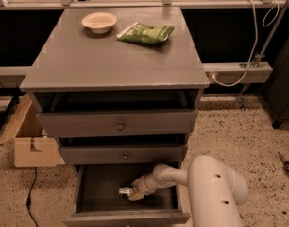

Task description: Pick redbull can from bottom drawer and place on counter

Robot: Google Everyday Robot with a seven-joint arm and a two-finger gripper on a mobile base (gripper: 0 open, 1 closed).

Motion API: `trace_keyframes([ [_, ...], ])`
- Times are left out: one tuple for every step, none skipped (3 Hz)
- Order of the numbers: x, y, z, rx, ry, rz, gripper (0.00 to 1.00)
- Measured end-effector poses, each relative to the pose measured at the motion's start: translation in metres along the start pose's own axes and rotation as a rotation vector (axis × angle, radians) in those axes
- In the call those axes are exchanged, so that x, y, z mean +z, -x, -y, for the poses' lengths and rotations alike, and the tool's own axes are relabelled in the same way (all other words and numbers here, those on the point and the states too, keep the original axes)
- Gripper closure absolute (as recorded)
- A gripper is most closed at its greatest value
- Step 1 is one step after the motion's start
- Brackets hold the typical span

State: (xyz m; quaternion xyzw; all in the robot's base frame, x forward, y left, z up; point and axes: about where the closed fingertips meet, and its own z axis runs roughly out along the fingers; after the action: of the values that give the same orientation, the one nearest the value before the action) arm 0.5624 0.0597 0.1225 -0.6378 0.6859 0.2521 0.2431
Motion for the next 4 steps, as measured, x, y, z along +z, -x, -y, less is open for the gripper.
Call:
trace_keyframes([
  [-0.049, 0.001, -0.019, -0.020, 0.016, 0.090, 1.00],
  [-0.137, 0.020, -0.051, -0.104, 0.045, 0.188, 1.00],
  [-0.239, 0.032, -0.082, -0.163, 0.043, 0.240, 1.00],
  [-0.341, 0.052, -0.105, -0.238, -0.027, 0.216, 1.00],
])
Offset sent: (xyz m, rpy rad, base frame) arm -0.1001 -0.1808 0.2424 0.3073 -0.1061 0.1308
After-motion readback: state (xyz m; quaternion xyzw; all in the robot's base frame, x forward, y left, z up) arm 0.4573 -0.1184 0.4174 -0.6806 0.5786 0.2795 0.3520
